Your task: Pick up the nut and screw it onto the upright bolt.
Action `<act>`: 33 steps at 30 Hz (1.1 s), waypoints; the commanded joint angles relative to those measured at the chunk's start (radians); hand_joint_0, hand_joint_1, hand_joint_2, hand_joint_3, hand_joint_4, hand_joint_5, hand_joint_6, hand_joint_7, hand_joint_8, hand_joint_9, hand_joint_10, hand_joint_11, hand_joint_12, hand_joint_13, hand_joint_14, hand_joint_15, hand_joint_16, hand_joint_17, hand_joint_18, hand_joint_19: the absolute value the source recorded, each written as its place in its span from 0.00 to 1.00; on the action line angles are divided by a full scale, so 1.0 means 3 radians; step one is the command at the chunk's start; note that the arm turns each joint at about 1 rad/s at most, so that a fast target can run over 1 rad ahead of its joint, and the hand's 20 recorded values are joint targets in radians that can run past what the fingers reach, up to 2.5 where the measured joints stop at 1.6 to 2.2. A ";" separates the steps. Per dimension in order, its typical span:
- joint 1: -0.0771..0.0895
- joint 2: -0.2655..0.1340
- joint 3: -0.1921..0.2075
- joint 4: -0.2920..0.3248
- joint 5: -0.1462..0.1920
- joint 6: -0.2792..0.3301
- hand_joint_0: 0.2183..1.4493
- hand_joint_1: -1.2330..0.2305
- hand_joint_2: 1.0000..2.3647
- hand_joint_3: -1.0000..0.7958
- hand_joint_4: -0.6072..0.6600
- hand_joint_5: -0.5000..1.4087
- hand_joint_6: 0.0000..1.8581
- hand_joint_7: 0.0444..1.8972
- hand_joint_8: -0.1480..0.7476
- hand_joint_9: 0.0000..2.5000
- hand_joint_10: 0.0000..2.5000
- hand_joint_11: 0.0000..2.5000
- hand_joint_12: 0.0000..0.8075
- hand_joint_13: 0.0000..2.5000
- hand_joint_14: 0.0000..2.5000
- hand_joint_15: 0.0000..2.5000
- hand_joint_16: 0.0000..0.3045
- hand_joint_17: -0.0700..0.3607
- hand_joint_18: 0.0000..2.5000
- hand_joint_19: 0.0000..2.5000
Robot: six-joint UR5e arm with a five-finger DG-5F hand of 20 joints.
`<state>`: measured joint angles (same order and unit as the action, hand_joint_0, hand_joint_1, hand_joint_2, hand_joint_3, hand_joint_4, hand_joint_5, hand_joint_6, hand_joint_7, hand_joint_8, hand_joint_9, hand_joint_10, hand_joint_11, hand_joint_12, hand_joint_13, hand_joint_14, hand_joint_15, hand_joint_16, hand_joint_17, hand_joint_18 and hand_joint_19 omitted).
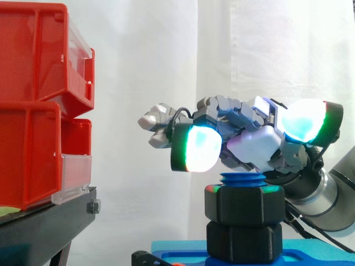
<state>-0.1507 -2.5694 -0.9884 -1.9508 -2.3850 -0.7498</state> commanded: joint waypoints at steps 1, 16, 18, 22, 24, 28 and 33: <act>0.0017 0.0000 0.0007 -0.0001 -0.0006 0.0014 0.18 0.77 0.00 0.28 0.67 0.18 0.27 0.40 0.43 0.18 0.00 0.00 0.40 0.06 0.00 0.00 0.13 0.37 0.00 0.00; 0.0226 -0.0005 -0.0080 -0.0145 0.0321 -0.0001 0.18 0.87 0.00 0.28 0.62 0.16 0.27 0.32 0.39 0.09 0.00 0.00 0.41 0.00 0.00 0.00 0.15 0.40 0.00 0.00; 0.0236 -0.0005 -0.0126 -0.0180 0.0326 -0.0042 0.18 0.87 0.00 0.28 0.62 0.16 0.27 0.32 0.39 0.09 0.00 0.00 0.41 0.00 0.00 0.00 0.15 0.40 0.00 0.00; 0.0236 -0.0005 -0.0218 -0.0165 0.0362 -0.0154 0.18 0.87 0.00 0.28 0.63 0.16 0.27 0.33 0.39 0.09 0.00 0.00 0.41 0.00 0.00 0.00 0.15 0.40 0.00 0.00; 0.0236 0.0000 -0.0239 -0.0186 0.0367 -0.0200 0.18 0.87 0.00 0.28 0.63 0.16 0.27 0.33 0.39 0.09 0.00 0.00 0.41 0.00 0.00 0.00 0.15 0.40 0.00 0.00; 0.0211 0.0000 -0.0264 -0.0186 0.0352 -0.0195 0.18 0.87 0.00 0.28 0.63 0.17 0.27 0.35 0.40 0.09 0.00 0.00 0.41 0.00 0.00 0.00 0.14 0.39 0.00 0.00; 0.0201 0.0000 -0.0264 -0.0186 0.0336 -0.0195 0.18 0.87 0.00 0.28 0.65 0.17 0.27 0.45 0.41 0.10 0.00 0.00 0.41 0.00 0.00 0.00 0.14 0.39 0.00 0.00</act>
<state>-0.0889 -2.5699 -1.0667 -2.0064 -2.2817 -0.8081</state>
